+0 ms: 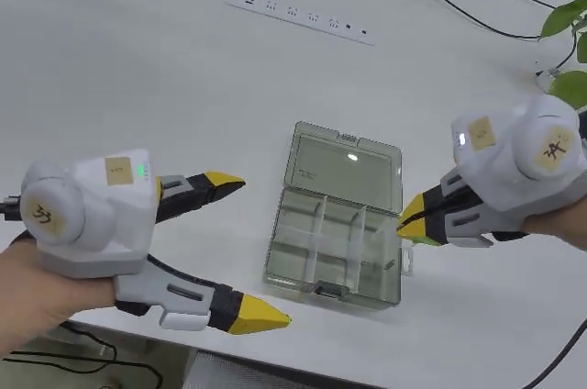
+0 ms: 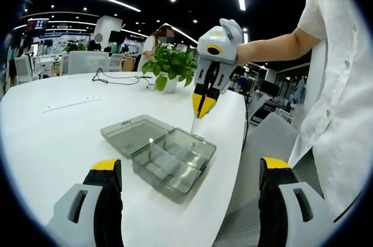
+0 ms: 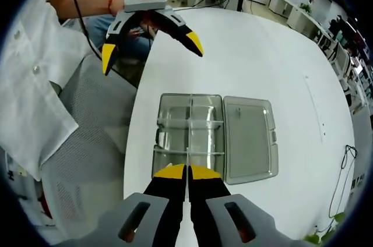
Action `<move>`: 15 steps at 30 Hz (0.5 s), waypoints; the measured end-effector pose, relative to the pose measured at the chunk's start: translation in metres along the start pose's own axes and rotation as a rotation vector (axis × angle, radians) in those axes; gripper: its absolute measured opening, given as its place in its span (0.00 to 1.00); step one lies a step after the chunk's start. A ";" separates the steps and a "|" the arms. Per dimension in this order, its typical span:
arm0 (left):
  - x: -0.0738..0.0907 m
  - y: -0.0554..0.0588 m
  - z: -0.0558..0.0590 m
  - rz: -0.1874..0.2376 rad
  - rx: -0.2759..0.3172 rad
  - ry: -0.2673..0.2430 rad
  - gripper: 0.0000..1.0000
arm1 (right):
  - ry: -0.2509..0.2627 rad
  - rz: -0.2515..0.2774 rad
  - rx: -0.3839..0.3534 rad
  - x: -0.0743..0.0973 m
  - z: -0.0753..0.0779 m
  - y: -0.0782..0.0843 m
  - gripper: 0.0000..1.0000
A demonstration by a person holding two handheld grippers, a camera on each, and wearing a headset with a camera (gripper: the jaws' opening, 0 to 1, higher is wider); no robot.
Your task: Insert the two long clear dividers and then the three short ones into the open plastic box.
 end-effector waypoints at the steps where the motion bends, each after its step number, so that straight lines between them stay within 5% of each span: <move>1: 0.000 0.000 0.000 0.002 0.001 0.000 1.00 | -0.001 0.000 -0.001 -0.001 0.000 0.000 0.02; 15: -0.001 0.002 -0.002 0.007 0.017 -0.004 1.00 | -0.011 -0.011 -0.021 -0.010 0.004 0.004 0.02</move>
Point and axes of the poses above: the centre of the closed fingertips' face, and the gripper's own axes: x roughly backward along the fingers, z roughly to its right, y roughly out of its underside, the point moved 4 cm from there along x, roughly backward along the fingers, and after that the axes turned 3 degrees about -y, right-handed, at the moved point
